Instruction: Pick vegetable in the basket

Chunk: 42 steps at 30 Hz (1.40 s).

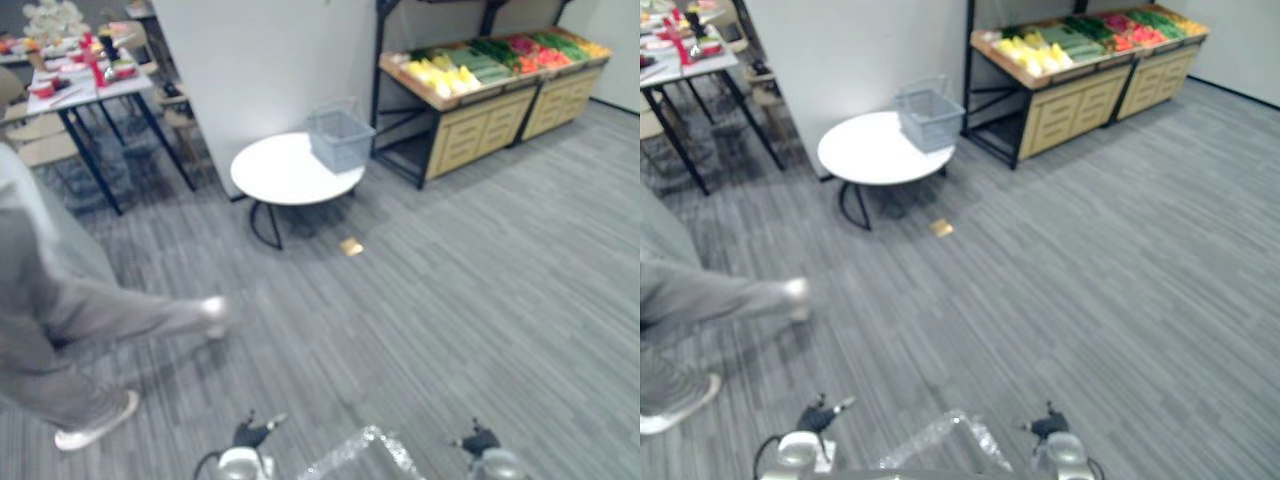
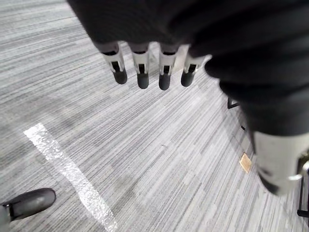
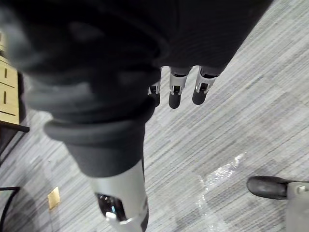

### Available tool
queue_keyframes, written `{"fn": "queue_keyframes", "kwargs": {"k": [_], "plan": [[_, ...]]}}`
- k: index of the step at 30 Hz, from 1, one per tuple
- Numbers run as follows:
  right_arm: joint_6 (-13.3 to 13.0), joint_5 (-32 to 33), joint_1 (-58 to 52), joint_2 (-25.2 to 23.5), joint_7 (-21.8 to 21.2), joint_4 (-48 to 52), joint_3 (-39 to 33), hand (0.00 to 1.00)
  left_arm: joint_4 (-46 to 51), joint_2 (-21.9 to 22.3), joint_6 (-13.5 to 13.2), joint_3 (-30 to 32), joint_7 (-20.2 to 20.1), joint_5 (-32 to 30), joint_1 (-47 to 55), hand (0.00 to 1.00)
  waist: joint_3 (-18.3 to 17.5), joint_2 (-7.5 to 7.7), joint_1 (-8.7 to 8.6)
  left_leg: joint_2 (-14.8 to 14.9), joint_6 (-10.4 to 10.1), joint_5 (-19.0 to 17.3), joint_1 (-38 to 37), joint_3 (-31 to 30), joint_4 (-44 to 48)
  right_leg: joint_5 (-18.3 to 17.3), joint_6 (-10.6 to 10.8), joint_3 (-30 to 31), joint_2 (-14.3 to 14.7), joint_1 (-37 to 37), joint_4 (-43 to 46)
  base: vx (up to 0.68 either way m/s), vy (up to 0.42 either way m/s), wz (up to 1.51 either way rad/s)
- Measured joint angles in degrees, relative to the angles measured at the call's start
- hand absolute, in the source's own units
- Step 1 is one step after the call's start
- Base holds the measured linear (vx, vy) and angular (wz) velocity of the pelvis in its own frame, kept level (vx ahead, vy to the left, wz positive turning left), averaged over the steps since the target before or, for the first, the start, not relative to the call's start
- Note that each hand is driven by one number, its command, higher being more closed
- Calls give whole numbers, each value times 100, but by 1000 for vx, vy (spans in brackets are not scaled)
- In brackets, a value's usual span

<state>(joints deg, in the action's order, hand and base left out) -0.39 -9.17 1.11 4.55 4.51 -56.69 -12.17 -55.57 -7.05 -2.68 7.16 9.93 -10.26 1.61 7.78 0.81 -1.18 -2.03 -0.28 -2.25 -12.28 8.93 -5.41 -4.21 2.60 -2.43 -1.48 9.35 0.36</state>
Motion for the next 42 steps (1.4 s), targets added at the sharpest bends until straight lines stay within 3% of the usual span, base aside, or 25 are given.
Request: {"fn": "queue_keyframes", "kwargs": {"k": [24, 36, 39, 40, 41, 42], "plan": [[-27, 27, -244, 4, 19, 254, -70, 0, 73, 130, 14, -18, 48, 1, 257, 0, -1, -14, -27, 73, -12, -18, 211, -6, -1, -36, -47, -61, 61, -235, 83, -17, -34, 1], [3, 18, -78, 380, 4, 575, -355, 0, 192, -275, 14, 349, 51, 10, 179, 0, 6, -86, -33, 151, -161, -124, 326, 121, 2, -389, -154, -7, 116, -619, 605, 41, -38, -3], [-4, 15, -96, 463, -24, 873, -337, 0, 255, -521, 13, 648, 51, 28, 92, 0, 78, -29, -37, 311, -295, -801, 893, 228, 1256, -745, -277, 35, 117, -824, 1014, 46, -84, -4], [-6, 15, -126, 540, -43, 933, -314, 0, 320, -583, 5, 736, 52, 46, 81, 0, 126, -18, -36, 444, -385, -1005, 1192, 354, 2023, -856, -325, 21, 138, -804, 1100, 39, -108, 11], [3, 16, -175, 686, -77, 1064, -314, 0, 421, -666, 7, 804, 52, 52, 42, 0, 260, 2, -36, 715, -446, -1067, 1789, 476, 3605, -983, -370, -22, 160, -682, 1209, 36, -87, 9], [-3, 20, -234, 773, -84, 1201, -314, 0, 496, -657, 6, 841, 53, 55, 54, 0, 318, -35, -28, 867, -448, -1009, 2024, 474, 4215, -1037, -384, -16, 201, -601, 1256, 125, -75, -1]]}}
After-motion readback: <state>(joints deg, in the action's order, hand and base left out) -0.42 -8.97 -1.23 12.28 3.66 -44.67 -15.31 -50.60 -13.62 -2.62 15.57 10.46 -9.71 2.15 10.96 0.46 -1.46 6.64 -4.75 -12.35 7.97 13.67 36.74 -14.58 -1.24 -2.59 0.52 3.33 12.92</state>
